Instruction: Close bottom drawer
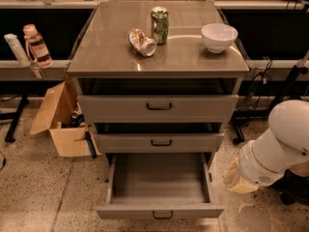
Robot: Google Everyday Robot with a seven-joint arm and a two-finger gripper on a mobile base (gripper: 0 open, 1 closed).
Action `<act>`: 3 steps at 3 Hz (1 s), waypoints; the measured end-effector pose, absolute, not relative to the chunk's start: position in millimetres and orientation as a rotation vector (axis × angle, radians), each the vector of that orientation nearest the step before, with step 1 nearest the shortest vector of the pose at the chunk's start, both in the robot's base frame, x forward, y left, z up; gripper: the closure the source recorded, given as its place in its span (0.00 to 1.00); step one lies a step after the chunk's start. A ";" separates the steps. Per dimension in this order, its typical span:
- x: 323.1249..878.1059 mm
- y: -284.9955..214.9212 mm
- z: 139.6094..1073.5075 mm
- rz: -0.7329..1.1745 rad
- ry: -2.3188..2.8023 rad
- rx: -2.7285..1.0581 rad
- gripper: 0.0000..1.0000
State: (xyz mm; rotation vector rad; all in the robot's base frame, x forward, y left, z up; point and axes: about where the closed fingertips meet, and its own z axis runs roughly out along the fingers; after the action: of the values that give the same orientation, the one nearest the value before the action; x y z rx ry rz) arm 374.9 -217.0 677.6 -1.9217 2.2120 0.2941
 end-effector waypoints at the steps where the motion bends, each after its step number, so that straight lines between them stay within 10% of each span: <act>1: 374.8 -216.9 677.5 0.294 2.212 -1.922 1.00; 3: 371.8 -211.5 623.5 0.263 2.239 -1.871 1.00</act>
Offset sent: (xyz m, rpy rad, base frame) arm -0.0028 0.0010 -0.0610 -0.0157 -0.0366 -0.0636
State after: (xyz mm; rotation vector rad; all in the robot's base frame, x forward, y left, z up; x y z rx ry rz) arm 371.8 -211.5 623.5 -1.8711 2.2393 0.2632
